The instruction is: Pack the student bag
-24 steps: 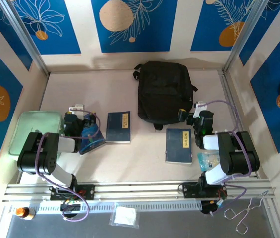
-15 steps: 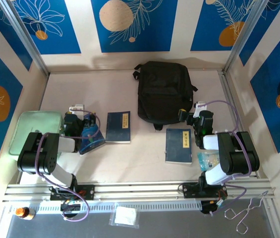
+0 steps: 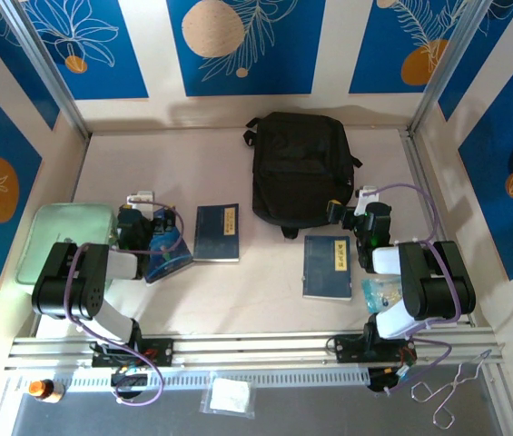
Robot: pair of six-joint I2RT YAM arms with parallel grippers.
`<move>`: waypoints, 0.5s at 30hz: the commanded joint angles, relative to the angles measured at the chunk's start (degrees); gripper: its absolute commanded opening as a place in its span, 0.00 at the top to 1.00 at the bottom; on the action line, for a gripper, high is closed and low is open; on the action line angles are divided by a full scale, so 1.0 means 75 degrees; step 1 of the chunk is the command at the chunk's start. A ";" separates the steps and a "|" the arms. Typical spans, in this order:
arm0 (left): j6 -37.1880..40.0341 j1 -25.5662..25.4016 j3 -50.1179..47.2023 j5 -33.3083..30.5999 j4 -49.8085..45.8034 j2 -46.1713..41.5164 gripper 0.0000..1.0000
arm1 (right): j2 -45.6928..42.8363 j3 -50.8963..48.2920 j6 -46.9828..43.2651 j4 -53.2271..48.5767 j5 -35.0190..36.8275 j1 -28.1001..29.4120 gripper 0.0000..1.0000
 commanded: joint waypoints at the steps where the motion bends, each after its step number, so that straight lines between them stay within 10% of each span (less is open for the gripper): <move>1: 0.0116 -0.0042 -0.0034 -0.0061 0.0138 0.0026 0.00 | 0.0060 0.0198 -0.0047 0.0031 -0.0107 -0.0042 0.01; 15: 0.0109 -0.0045 -0.0054 -0.0052 0.0171 -0.0003 0.00 | 0.0034 0.0134 -0.0058 0.0119 -0.0130 -0.0047 0.01</move>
